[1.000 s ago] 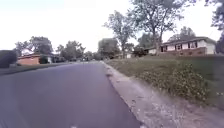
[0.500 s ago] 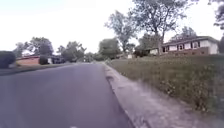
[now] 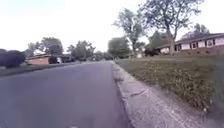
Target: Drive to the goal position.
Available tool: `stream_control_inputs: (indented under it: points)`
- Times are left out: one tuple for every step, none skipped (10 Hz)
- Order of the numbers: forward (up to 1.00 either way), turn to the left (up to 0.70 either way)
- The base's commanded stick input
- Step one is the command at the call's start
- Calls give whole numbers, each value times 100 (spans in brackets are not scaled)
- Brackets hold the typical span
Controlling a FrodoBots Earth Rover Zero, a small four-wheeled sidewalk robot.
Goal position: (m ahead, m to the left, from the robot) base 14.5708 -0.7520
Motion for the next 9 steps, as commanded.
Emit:
stream_control_inputs:
  points:
    - [100, 2]
    - [100, 1]
    - [100, 0]
    - [100, 0]
    - [100, 0]
    - [100, 0]
    - [100, 0]
    - [100, 0]
    - [100, 0]
